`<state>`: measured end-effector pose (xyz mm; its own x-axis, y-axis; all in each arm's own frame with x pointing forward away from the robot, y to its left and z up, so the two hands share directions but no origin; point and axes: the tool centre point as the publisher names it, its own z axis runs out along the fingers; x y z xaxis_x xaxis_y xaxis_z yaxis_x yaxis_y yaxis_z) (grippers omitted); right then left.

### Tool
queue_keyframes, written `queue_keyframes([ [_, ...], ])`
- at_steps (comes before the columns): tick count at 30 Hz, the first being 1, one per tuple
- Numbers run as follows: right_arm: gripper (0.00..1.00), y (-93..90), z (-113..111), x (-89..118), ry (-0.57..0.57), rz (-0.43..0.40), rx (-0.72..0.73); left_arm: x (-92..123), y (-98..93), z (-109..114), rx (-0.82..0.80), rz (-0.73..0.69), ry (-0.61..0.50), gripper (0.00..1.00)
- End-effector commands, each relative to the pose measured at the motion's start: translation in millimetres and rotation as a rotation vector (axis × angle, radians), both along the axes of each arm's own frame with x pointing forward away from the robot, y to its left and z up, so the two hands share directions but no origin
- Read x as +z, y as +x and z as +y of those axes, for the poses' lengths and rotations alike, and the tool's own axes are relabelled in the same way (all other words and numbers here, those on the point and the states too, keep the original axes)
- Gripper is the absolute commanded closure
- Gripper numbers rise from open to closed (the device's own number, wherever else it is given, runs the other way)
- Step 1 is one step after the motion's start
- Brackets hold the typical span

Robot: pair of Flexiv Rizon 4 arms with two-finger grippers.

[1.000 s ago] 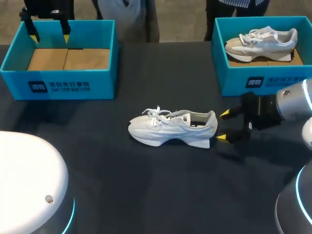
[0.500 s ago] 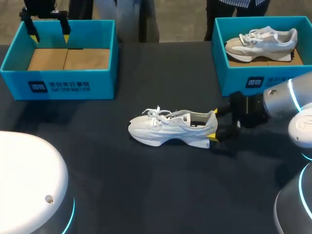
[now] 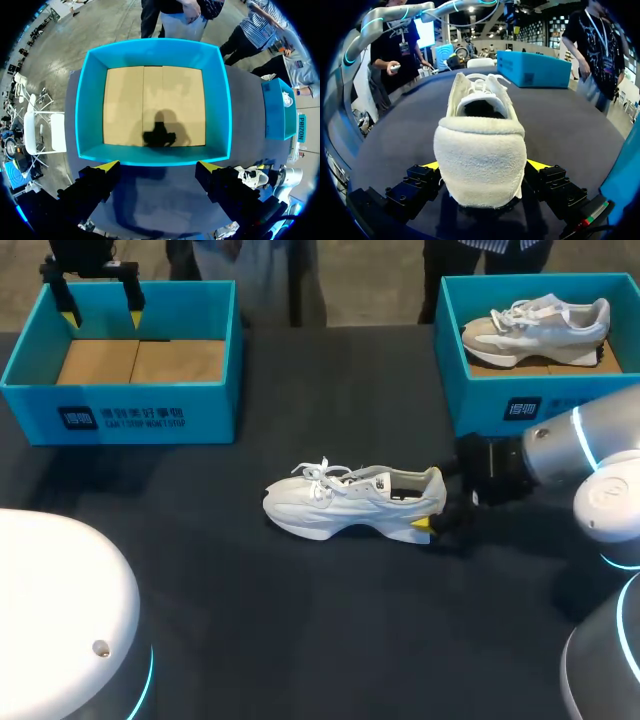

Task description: Take the shoe out of the shoebox, open the shoe tongue, remove and reinsert the insole, then place the shoe into the shoebox

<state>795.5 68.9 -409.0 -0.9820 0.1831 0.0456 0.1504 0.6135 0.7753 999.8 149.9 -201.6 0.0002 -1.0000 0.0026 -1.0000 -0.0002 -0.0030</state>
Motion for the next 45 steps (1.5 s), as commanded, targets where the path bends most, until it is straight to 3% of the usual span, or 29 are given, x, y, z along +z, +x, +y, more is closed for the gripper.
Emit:
queue_keyframes([
  [1,0.00,3.0,6.4,-7.6,-0.006,0.007,0.003,0.7,0.0,0.1,0.000,0.001,0.001,0.00],
  [11,0.00,4.0,12.6,-17.0,-0.022,0.014,0.030,0.7,0.0,0.1,0.000,0.001,0.001,0.00],
  [13,0.51,3.5,12.9,-18.2,-0.030,0.016,0.037,0.7,0.0,0.1,0.000,0.001,0.001,0.00],
  [16,0.77,2.5,12.5,-18.7,-0.034,0.019,0.044,0.7,0.0,0.1,0.000,0.001,0.001,0.00],
  [17,0.93,1.9,12.4,-18.0,-0.036,0.018,0.047,0.7,0.0,0.1,0.000,0.001,0.001,0.00],
  [18,1.00,1.7,12.0,-16.8,-0.040,0.016,0.053,0.7,0.0,0.1,0.000,0.001,0.001,0.00],
  [25,1.00,4.1,10.5,-7.4,-0.058,-0.009,0.098,0.7,0.0,0.1,0.000,0.001,0.001,0.00],
  [45,1.00,11.1,19.1,-17.0,-0.035,-0.010,0.152,0.7,0.0,0.1,0.000,0.001,0.001,0.00],
])
